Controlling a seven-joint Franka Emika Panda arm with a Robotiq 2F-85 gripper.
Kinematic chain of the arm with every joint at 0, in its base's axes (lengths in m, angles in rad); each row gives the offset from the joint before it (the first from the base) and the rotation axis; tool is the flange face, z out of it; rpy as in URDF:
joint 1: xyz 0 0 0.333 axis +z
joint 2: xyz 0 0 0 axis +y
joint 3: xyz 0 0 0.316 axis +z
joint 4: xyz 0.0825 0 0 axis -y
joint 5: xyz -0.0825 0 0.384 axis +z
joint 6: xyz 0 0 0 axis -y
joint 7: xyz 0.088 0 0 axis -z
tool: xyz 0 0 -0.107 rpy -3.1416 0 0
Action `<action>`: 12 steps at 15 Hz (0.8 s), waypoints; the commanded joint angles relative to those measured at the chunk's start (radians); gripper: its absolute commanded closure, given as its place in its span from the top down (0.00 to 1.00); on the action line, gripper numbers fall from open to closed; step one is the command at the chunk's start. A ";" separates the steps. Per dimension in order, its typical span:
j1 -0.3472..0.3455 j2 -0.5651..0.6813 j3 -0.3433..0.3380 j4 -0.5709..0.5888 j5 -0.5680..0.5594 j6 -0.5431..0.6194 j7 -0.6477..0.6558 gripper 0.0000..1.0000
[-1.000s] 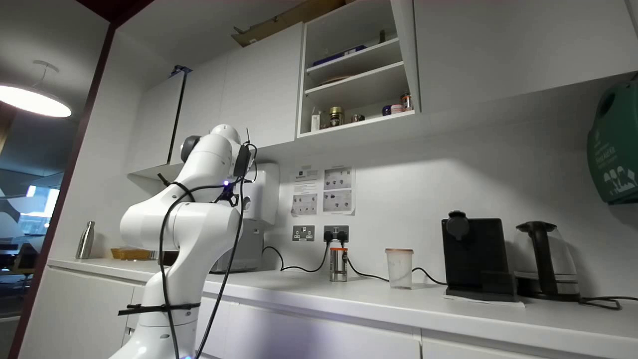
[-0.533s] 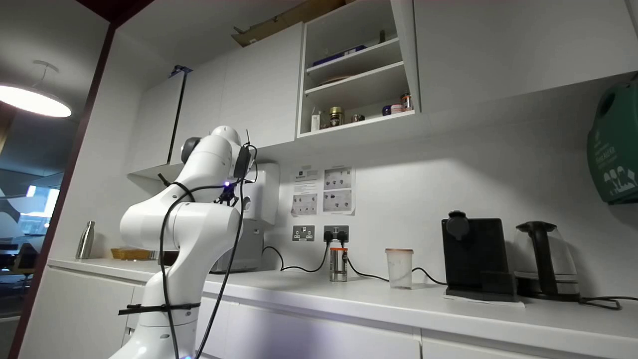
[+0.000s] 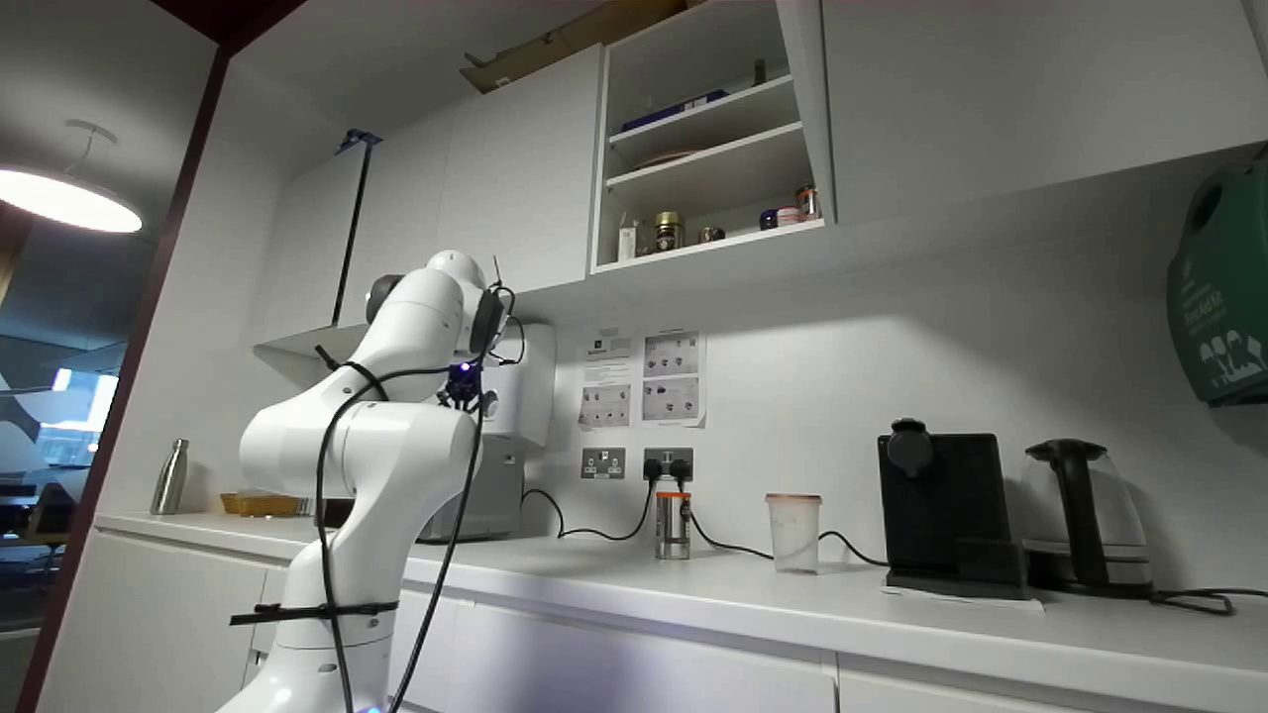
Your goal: Wipe the top of the microwave with the grey object
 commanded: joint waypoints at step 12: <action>-0.071 0.013 -0.034 0.004 0.000 -0.031 0.016 0.01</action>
